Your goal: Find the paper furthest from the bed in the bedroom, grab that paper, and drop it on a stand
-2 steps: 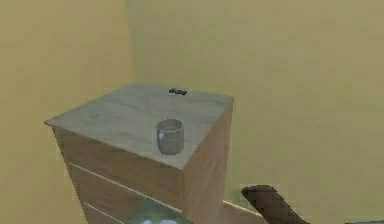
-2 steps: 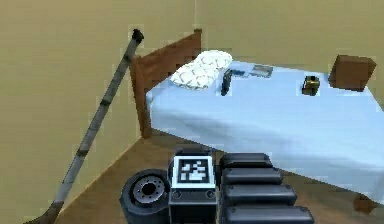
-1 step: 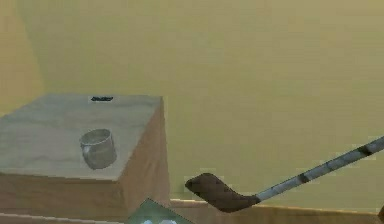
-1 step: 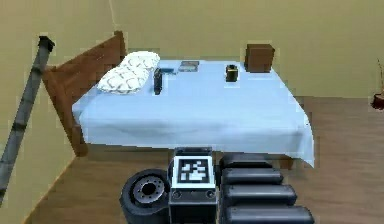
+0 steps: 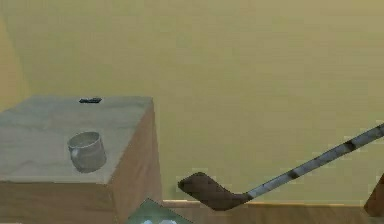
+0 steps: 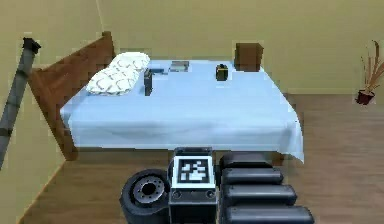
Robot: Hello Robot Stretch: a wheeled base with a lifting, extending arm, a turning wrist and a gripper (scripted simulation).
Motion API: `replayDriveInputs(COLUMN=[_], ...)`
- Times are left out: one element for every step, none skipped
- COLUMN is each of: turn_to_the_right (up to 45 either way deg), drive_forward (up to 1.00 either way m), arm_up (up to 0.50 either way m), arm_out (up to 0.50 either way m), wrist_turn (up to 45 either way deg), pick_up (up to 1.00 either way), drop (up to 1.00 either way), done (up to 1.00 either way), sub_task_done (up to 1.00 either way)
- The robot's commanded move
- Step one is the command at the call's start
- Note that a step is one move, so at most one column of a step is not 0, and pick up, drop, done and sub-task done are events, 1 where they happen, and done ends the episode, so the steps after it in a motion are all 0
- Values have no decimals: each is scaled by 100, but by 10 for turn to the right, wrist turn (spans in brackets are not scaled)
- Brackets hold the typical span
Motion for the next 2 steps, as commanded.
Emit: replayDriveInputs(turn_to_the_right=[-450, -450], drive_forward=[0, 0], arm_up=[0, 0], arm_out=[0, 0], wrist_turn=[0, 0], pick_up=[0, 0], drop=[0, 0], done=[0, 0], sub_task_done=[0, 0])
